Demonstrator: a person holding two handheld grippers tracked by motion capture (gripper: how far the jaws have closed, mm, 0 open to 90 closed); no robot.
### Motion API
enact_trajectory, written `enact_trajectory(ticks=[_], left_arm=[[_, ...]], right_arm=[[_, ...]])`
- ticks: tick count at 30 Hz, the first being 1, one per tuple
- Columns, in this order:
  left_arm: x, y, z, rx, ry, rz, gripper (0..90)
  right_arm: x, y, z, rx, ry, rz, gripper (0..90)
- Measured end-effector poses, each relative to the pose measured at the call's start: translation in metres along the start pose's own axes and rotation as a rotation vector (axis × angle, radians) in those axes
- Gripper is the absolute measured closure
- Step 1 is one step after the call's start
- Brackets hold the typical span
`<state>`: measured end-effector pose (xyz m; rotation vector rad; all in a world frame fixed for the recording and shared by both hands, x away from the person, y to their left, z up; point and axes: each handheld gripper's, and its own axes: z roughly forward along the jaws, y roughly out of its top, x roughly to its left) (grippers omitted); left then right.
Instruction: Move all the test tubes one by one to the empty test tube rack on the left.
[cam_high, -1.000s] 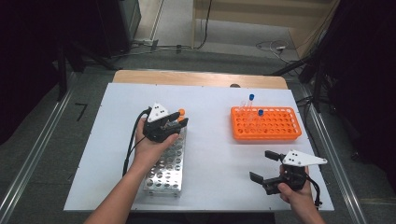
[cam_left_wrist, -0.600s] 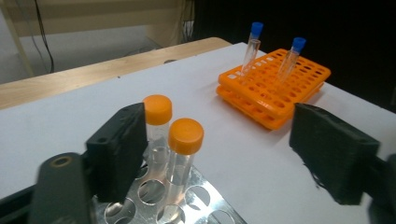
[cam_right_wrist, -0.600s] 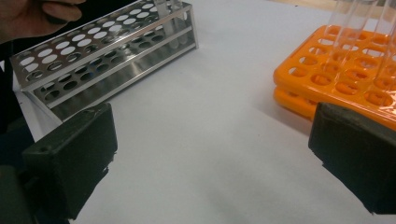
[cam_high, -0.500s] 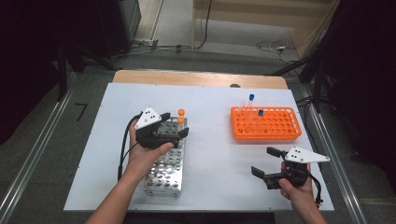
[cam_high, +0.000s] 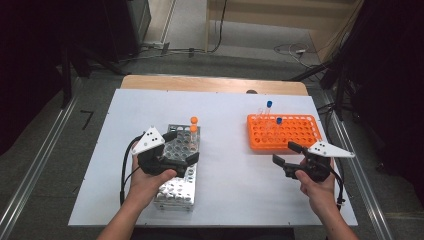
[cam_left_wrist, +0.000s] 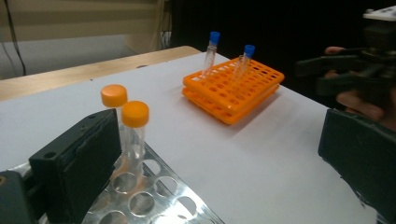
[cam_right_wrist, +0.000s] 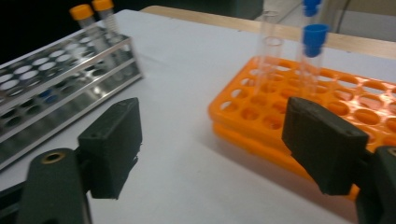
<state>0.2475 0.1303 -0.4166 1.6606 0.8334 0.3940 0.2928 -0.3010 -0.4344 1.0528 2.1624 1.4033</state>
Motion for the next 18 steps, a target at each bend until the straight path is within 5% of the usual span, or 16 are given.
enact_trajectory(ticks=[9, 18], left_arm=[[-0.007, -0.011, -0.010, 0.001, -0.008, -0.007, 0.0], [-0.007, -0.017, -0.013, 0.008, -0.008, -0.014, 0.0]], right_arm=[[-0.028, 0.011, 0.033, 0.027, -0.104, 0.086, 43.4], [-0.043, 0.014, 0.065, 0.081, -0.176, 0.104, 55.6]])
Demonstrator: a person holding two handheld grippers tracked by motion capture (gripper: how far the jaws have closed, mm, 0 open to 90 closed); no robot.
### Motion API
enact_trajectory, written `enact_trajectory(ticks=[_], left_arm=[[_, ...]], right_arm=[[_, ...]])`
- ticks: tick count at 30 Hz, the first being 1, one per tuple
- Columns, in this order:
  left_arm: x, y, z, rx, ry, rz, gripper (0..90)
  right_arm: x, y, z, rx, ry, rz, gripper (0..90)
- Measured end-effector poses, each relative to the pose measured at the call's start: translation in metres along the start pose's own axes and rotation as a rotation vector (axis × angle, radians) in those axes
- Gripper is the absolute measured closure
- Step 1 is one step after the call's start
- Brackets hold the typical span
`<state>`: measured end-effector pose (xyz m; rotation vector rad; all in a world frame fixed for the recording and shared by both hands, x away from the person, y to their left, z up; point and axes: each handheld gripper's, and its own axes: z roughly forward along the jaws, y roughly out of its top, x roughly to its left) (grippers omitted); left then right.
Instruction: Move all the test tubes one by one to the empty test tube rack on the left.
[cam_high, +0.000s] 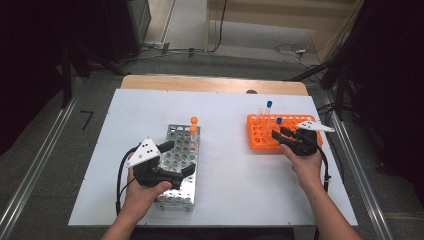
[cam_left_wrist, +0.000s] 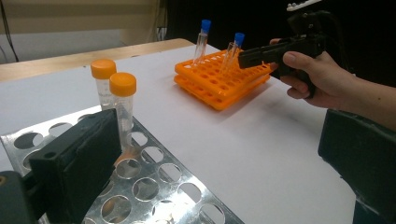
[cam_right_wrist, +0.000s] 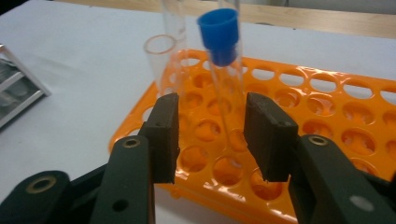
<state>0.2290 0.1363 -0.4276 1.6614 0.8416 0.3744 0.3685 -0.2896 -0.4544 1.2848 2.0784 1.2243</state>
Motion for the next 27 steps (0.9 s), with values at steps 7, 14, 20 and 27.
enact_trajectory(ticks=[7, 14, 20, 27], left_arm=[[-0.001, -0.002, 0.001, 0.004, -0.002, -0.002, 0.0], [-0.002, -0.002, 0.004, 0.005, -0.003, -0.004, 0.0], [-0.001, -0.001, 0.004, 0.000, 0.002, -0.007, 0.0], [-0.002, -0.001, 0.005, 0.000, -0.005, -0.005, 0.0]], right_arm=[[-0.004, -0.001, 0.012, 0.011, -0.028, 0.003, 62.2], [-0.003, -0.002, 0.016, 0.019, -0.082, -0.042, 73.7], [-0.006, -0.001, 0.013, -0.005, -0.087, -0.037, 75.2], [-0.006, 0.004, -0.002, -0.062, -0.073, -0.036, 75.3]])
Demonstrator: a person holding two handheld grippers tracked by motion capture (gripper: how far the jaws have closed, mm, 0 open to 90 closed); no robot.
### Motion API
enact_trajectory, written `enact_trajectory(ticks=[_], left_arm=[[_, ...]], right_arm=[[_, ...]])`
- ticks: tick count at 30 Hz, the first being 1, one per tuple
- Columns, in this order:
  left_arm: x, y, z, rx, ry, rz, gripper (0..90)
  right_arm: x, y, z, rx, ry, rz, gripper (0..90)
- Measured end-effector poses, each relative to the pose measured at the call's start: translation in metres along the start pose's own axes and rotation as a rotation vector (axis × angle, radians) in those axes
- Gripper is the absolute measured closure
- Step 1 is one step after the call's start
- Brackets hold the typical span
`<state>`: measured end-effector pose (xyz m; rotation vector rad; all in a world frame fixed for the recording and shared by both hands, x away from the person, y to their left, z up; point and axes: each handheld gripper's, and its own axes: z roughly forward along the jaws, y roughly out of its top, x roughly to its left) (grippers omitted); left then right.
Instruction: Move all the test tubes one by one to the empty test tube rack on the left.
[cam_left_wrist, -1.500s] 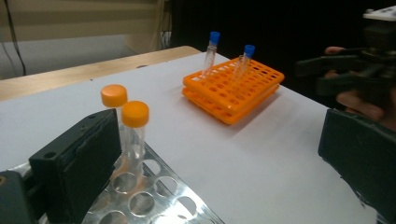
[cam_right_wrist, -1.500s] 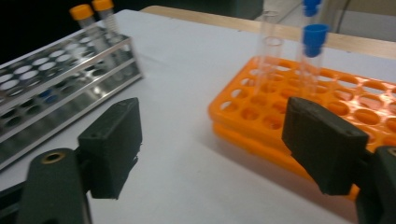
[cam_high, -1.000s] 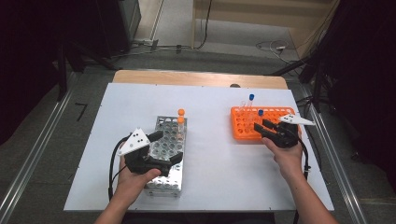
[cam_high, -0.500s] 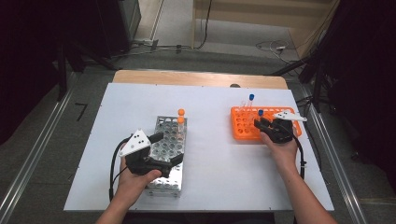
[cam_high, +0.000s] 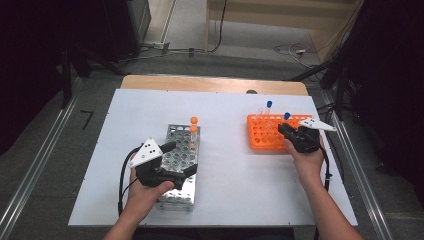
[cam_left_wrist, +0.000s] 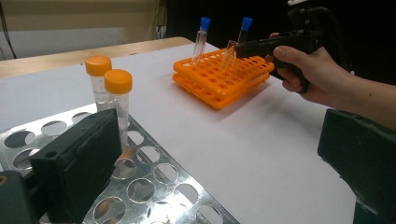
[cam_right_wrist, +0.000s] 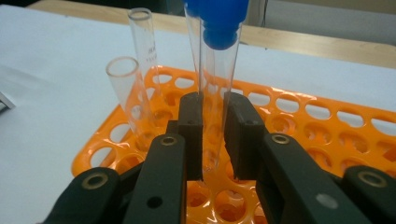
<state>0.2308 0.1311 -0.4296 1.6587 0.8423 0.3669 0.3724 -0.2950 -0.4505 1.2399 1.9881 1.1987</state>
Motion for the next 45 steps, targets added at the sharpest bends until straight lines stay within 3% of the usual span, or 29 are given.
enact_trajectory(ticks=[8, 15, 35, 40, 45], left_arm=[[-0.001, 0.002, -0.002, -0.007, -0.001, -0.001, 0.4], [-0.006, 0.004, 0.001, -0.005, -0.019, 0.011, 1.9], [-0.024, 0.010, 0.011, -0.001, -0.094, 0.041, 7.8], [-0.032, 0.012, 0.013, -0.001, -0.098, 0.056, 13.3], [-0.041, 0.013, 0.018, 0.008, -0.102, 0.073, 24.5]], right_arm=[[0.005, 0.002, -0.023, -0.033, 0.056, -0.017, 75.3], [0.017, 0.000, -0.043, -0.038, 0.115, -0.033, 75.4], [0.097, -0.013, -0.075, -0.023, 0.371, -0.175, 75.4], [0.117, -0.014, -0.076, -0.022, 0.428, -0.217, 75.4], [0.134, -0.015, -0.075, -0.013, 0.469, -0.247, 75.4]])
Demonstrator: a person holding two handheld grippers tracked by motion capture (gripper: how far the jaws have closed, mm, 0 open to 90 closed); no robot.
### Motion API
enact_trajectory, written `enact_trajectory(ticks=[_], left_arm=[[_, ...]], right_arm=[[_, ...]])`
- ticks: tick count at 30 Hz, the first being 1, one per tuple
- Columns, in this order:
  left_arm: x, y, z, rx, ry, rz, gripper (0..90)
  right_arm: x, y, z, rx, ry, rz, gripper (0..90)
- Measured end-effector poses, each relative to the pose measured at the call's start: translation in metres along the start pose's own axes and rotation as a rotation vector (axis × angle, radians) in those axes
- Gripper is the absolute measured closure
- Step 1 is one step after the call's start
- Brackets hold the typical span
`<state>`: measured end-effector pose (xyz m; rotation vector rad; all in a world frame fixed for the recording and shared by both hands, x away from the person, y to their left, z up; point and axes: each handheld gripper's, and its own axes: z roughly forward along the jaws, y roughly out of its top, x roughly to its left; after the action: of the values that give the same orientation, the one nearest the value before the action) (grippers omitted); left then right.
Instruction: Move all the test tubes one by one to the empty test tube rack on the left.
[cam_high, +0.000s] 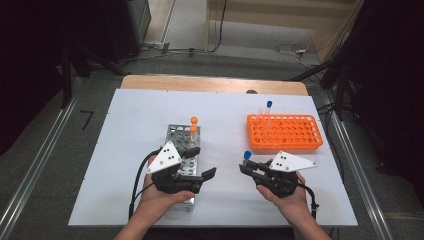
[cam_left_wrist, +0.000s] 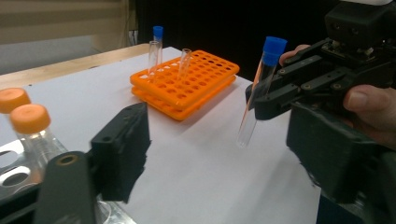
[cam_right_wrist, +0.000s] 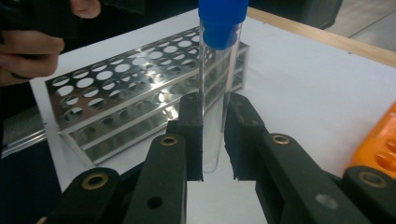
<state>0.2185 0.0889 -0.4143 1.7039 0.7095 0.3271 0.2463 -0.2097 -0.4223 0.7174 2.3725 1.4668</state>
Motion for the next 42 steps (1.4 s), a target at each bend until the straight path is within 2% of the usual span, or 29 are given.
enact_trajectory(ticks=[4, 12, 22, 32, 37, 42], left_arm=[[-0.004, 0.000, 0.003, 0.005, -0.036, 0.011, 33.6], [-0.012, 0.000, 0.010, 0.007, -0.100, 0.032, 45.7], [-0.018, 0.001, 0.016, 0.004, -0.147, 0.052, 59.6], [-0.020, 0.000, 0.019, 0.006, -0.160, 0.063, 66.5], [-0.021, 0.000, 0.018, 0.002, -0.157, 0.081, 74.1], [-0.020, 0.000, 0.017, -0.004, -0.155, 0.077, 75.6]], right_arm=[[0.010, 0.002, 0.006, 0.007, 0.028, -0.020, 75.4], [0.024, 0.003, 0.015, 0.023, 0.070, -0.041, 75.4], [0.036, 0.005, 0.021, 0.033, 0.106, -0.068, 75.4], [0.042, 0.006, 0.025, 0.041, 0.132, -0.077, 75.4], [0.044, 0.006, 0.026, 0.044, 0.140, -0.078, 75.4], [0.044, 0.006, 0.026, 0.041, 0.151, -0.067, 75.1]])
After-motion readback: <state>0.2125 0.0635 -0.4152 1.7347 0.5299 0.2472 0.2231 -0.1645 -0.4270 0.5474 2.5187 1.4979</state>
